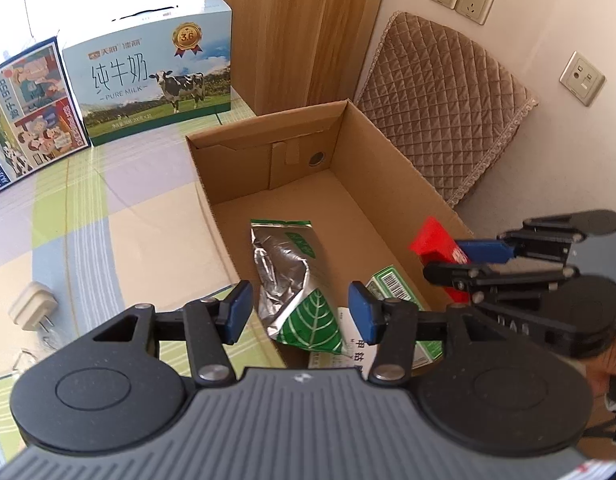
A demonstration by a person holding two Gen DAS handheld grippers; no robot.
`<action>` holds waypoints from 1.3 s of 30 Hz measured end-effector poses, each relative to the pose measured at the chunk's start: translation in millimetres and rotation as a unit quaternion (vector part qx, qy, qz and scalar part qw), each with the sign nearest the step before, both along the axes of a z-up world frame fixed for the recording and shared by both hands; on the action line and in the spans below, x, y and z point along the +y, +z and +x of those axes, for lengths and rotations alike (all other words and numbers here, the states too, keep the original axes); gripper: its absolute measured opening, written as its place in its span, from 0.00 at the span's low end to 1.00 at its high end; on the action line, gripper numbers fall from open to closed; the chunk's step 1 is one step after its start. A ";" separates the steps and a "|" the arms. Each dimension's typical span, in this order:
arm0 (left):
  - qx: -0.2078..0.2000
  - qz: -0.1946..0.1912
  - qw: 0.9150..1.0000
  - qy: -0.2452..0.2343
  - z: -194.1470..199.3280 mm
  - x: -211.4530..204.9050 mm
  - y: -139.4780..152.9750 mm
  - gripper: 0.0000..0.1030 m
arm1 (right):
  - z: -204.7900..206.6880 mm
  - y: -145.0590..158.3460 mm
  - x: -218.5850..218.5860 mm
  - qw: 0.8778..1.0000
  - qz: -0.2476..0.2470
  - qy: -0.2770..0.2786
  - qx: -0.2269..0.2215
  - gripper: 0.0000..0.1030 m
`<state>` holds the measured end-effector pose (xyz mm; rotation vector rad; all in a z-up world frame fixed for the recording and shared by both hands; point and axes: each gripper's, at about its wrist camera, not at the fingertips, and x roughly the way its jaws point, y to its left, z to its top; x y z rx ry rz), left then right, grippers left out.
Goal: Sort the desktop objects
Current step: 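Open both tools over the cardboard box to drop packet and tea bag, then move both tools back toward the remaining items on the table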
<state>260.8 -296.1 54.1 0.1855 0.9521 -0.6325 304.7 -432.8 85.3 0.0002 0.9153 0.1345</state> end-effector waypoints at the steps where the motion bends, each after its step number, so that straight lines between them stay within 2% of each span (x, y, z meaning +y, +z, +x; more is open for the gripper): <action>1: -0.002 0.002 1.000 0.000 -0.4 1.9 0.8 0.54 | 0.8 0.5 -1.7 1.000 0.005 -0.005 -0.001 0.38; 2: -0.005 0.004 1.000 -0.001 -0.8 4.0 1.4 0.56 | 0.7 0.9 -3.0 1.000 0.008 -0.010 -0.002 0.49; 3: -0.008 0.005 1.000 -0.002 -1.4 6.5 1.8 0.59 | 0.7 1.3 -3.8 1.000 0.010 -0.013 -0.003 0.51; 10: -0.016 0.013 1.000 -0.003 -4.2 25.1 1.2 0.74 | -7.3 2.4 -6.6 1.000 0.010 -0.017 -0.002 0.54; 21: -0.025 0.035 0.999 -0.005 -20.5 58.1 4.4 0.82 | -29.9 8.4 0.3 1.000 0.005 -0.013 -0.002 0.59; 31: -0.048 0.069 0.996 -0.008 -46.7 94.8 9.7 0.91 | -50.8 23.8 25.8 1.000 -0.005 0.008 -0.016 0.76; 36: -0.063 0.087 0.994 -0.020 -60.7 114.0 13.9 0.99 | -57.7 31.6 45.2 0.999 -0.008 0.035 -0.024 0.86; 39: -0.069 0.098 0.992 -0.032 -67.0 125.3 15.9 0.99 | -61.7 34.4 59.2 0.998 -0.014 0.053 -0.028 0.90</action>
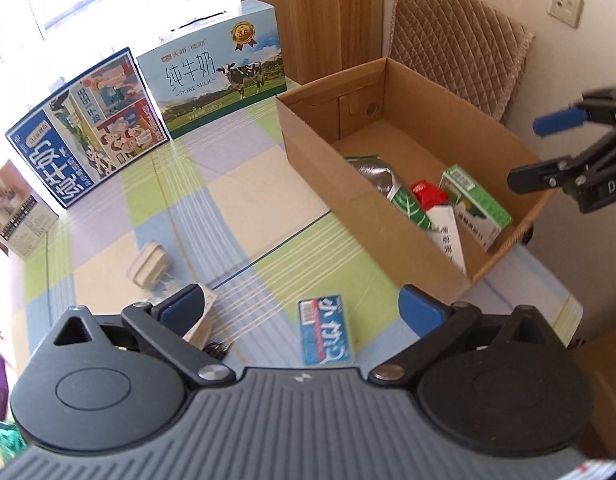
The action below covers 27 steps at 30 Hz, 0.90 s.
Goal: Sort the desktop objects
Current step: 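Move both tools back toward the remaining items on the table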
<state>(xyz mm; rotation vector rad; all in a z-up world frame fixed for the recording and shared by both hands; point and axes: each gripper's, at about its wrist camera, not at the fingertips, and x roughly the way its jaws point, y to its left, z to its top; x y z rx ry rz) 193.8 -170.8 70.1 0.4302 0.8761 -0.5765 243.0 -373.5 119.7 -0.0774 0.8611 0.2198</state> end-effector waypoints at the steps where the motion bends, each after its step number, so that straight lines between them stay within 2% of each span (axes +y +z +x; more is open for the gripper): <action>1: -0.001 0.003 1.000 -0.002 -1.9 4.8 0.5 0.99 | -0.9 0.5 4.2 1.000 -0.001 0.005 -0.001 0.92; 7: 0.001 0.018 1.000 0.000 -5.1 39.9 0.5 0.99 | -7.9 3.1 32.0 0.998 -0.001 0.061 -0.012 0.98; 12: -0.004 0.031 0.999 0.003 -7.6 75.1 -9.2 0.99 | -11.5 -2.9 62.1 0.993 -0.029 0.116 -0.014 0.98; 17: -0.015 0.050 0.998 -0.025 -12.5 103.8 -23.3 0.99 | -9.6 -14.3 90.1 0.986 -0.034 0.163 -0.002 0.98; 27: 0.016 0.088 0.995 -0.036 -9.5 141.0 -54.0 0.99 | -3.4 -40.0 139.8 0.967 -0.082 0.240 0.008 0.98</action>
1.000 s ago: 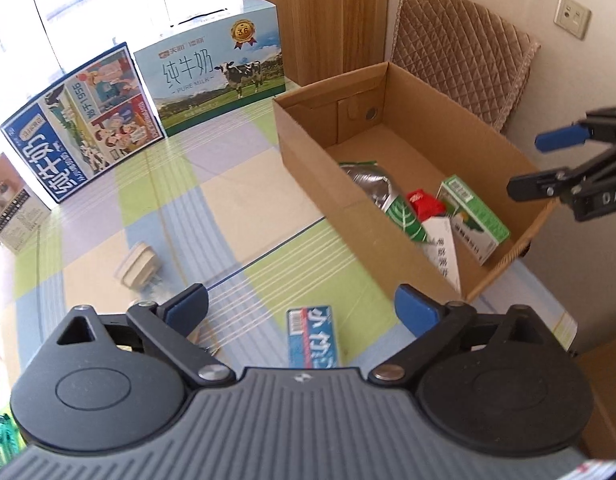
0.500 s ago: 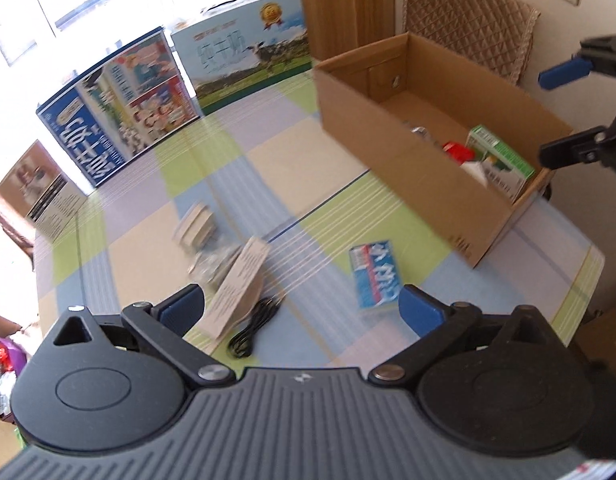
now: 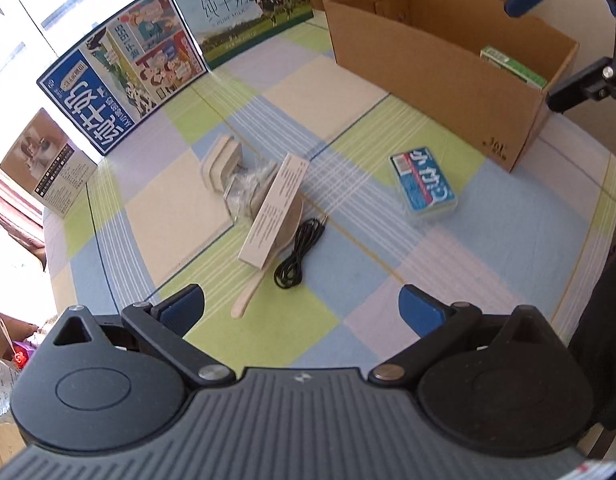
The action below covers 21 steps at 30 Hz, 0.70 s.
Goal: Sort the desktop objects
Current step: 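Move both tools back toward the remaining items on the table, then grasp the blue floss-pick box with the right tool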
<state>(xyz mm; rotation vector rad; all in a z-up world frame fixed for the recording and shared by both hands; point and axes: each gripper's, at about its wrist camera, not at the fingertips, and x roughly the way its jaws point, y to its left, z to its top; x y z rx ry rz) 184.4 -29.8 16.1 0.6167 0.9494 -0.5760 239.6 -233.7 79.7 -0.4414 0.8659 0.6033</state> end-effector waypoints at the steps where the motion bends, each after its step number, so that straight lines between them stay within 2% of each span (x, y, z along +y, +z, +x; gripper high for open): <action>1: 0.004 0.002 1.000 0.000 0.6 2.0 -2.5 0.98 | -0.1 -3.6 3.7 1.000 -0.008 0.010 0.002 0.98; 9: 0.016 0.019 0.999 -0.039 1.3 6.3 -23.7 0.98 | 3.7 -31.8 34.7 0.992 -0.077 0.103 0.020 0.98; 13: 0.023 0.003 0.998 -0.053 4.3 8.2 -34.6 0.98 | 10.3 -50.7 44.4 0.984 -0.108 0.136 0.037 0.98; 18: 0.029 -0.008 0.997 -0.078 9.1 9.5 -49.2 0.98 | 28.9 -74.5 49.5 0.979 -0.129 0.149 0.060 0.98; 21: 0.036 -0.030 0.996 -0.079 13.2 11.7 -54.8 0.98 | 39.1 -86.7 54.3 0.973 -0.139 0.166 0.074 0.98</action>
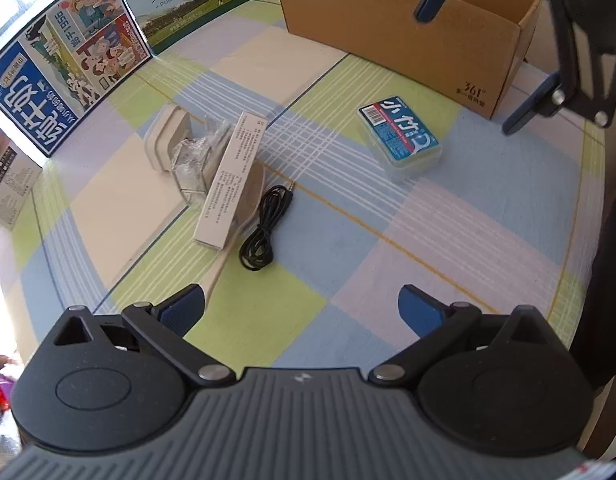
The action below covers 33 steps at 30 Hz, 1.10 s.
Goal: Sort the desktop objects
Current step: 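Grasp the blue floss-pick box with the right tool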
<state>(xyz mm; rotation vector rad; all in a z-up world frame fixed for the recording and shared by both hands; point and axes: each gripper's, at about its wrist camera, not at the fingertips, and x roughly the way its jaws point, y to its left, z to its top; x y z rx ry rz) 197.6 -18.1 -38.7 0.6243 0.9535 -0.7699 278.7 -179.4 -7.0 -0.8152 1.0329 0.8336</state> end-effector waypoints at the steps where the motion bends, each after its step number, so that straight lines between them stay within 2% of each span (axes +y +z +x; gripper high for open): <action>1: 0.002 -0.006 1.000 0.001 1.9 0.6 -1.4 0.98 | 3.1 -3.5 1.5 1.000 -0.002 0.006 0.005 0.98; 8: 0.003 -0.020 1.000 0.001 17.1 1.7 -13.3 0.98 | 25.4 -25.8 9.9 0.999 -0.010 0.027 0.031 0.98; 12: 0.009 -0.030 0.999 -0.015 25.2 -0.3 -20.7 0.98 | 36.3 -40.0 12.9 0.998 -0.020 0.031 0.046 0.98; 19: 0.014 -0.023 0.999 -0.040 27.3 -13.8 -37.3 0.98 | 53.4 -65.5 13.5 0.996 -0.039 0.006 0.076 0.98; 26: 0.026 -0.017 0.998 -0.052 35.1 -22.1 -49.5 0.98 | 64.2 -75.6 14.7 0.994 -0.047 -0.012 0.094 0.98; 29: 0.029 -0.017 0.999 -0.043 41.0 -22.9 -52.4 0.94 | 65.9 -76.3 16.5 0.994 -0.053 -0.009 0.093 0.97; 30: 0.031 -0.016 0.999 -0.042 43.4 -23.2 -53.4 0.90 | 66.4 -76.2 17.2 0.994 -0.054 -0.007 0.092 0.97; 33: 0.035 -0.012 0.999 -0.037 49.5 -23.5 -55.9 0.86 | 68.5 -75.0 19.7 0.994 -0.052 -0.007 0.092 0.90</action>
